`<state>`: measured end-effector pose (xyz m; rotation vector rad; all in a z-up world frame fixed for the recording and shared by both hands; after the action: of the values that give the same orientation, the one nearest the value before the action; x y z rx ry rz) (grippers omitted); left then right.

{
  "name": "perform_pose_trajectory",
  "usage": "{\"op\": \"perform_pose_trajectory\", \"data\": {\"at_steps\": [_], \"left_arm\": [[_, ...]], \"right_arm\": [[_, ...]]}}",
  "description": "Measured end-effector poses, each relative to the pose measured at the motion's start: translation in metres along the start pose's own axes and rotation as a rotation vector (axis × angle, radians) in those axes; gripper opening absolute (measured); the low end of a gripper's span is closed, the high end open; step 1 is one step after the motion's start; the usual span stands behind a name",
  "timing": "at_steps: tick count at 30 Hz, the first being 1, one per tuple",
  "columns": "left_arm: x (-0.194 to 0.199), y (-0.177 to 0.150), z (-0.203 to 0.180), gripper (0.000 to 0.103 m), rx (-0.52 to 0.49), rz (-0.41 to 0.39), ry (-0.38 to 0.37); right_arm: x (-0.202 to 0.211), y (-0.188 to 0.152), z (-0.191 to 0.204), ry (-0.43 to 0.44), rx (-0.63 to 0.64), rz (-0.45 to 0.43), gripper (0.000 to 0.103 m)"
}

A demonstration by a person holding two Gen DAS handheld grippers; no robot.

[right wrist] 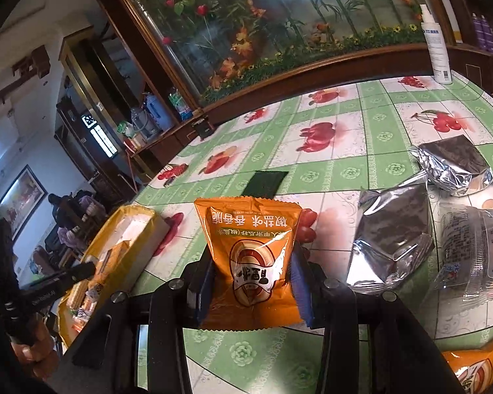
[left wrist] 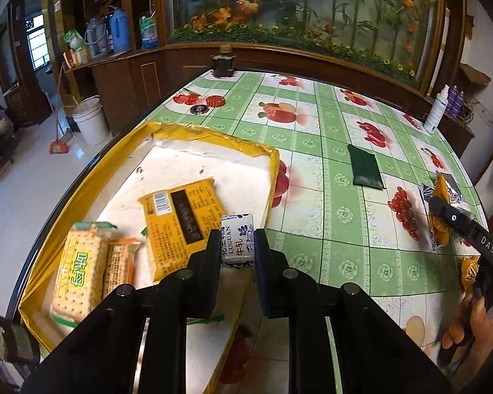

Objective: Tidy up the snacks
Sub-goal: 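Carry the orange bag and milk candy into the yellow tray and open both tools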

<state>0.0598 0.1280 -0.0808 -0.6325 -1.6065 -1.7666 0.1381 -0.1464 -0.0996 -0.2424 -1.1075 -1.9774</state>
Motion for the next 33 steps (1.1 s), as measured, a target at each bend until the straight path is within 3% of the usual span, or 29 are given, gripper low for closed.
{"op": "perform_pose_trajectory", "data": {"at_steps": [13, 21, 27, 33], "left_arm": [[0.041, -0.029, 0.011, 0.017, 0.016, -0.033, 0.058], [0.058, -0.046, 0.027, 0.017, 0.035, -0.041, 0.089], [0.065, -0.049, 0.042, 0.017, 0.051, -0.063, 0.109], [0.059, -0.048, 0.061, 0.017, 0.072, -0.064, 0.146]], "right_arm": [[0.014, -0.015, 0.051, 0.032, 0.175, -0.07, 0.043], [0.057, -0.045, 0.125, 0.1, 0.347, -0.153, 0.044], [0.065, -0.08, 0.163, 0.154, 0.383, -0.128, 0.043], [0.057, -0.082, 0.179, 0.178, 0.383, -0.082, 0.043]]}}
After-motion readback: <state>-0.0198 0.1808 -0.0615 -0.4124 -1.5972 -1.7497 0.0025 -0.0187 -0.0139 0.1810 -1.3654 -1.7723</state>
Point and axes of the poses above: each gripper's, at about its wrist camera, not at the fingertips, and x roughly against the way its jaws point, z to its left, y to its top, the point moved 2 cm from there along -x, roughly the way its jaws point, and after that the axes turned 13 degrees about -x, right-handed, at the moved point
